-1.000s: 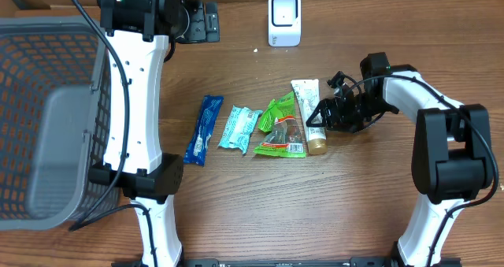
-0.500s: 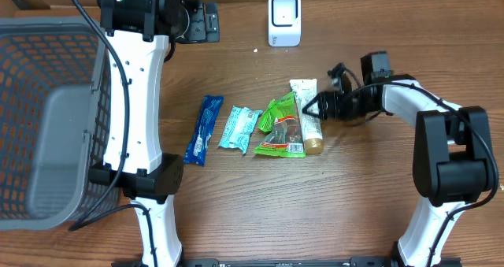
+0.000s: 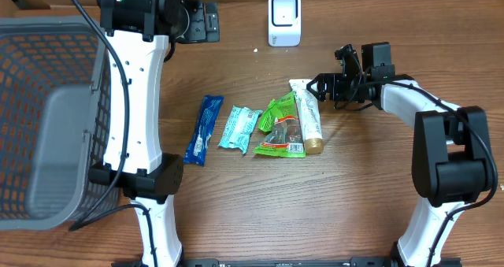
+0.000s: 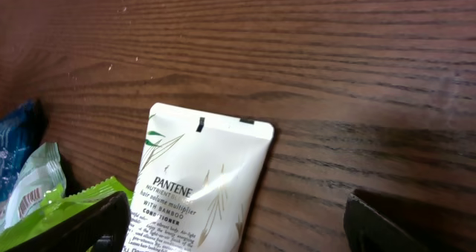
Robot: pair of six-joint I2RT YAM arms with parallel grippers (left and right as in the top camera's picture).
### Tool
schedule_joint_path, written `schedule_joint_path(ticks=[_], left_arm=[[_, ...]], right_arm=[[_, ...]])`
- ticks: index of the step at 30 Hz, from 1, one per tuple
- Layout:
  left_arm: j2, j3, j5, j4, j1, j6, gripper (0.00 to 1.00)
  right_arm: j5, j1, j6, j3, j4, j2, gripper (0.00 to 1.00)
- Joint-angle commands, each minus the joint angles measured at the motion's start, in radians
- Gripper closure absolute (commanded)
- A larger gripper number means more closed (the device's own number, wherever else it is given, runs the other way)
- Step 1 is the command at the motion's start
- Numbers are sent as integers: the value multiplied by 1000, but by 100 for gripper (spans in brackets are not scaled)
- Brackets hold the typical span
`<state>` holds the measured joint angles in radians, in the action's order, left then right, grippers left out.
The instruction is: Scan the item barcode
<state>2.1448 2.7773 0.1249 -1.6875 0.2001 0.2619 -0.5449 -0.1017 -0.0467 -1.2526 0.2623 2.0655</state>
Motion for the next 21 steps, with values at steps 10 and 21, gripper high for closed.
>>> schedule_joint_path(ticks=[10, 21], left_arm=[[-3, 7, 13, -2, -9, 0, 0], [-3, 7, 13, -2, -9, 0, 0]], right_arm=[[146, -100, 8, 19, 148, 26, 33], [198, -99, -167, 21, 156, 26, 79]])
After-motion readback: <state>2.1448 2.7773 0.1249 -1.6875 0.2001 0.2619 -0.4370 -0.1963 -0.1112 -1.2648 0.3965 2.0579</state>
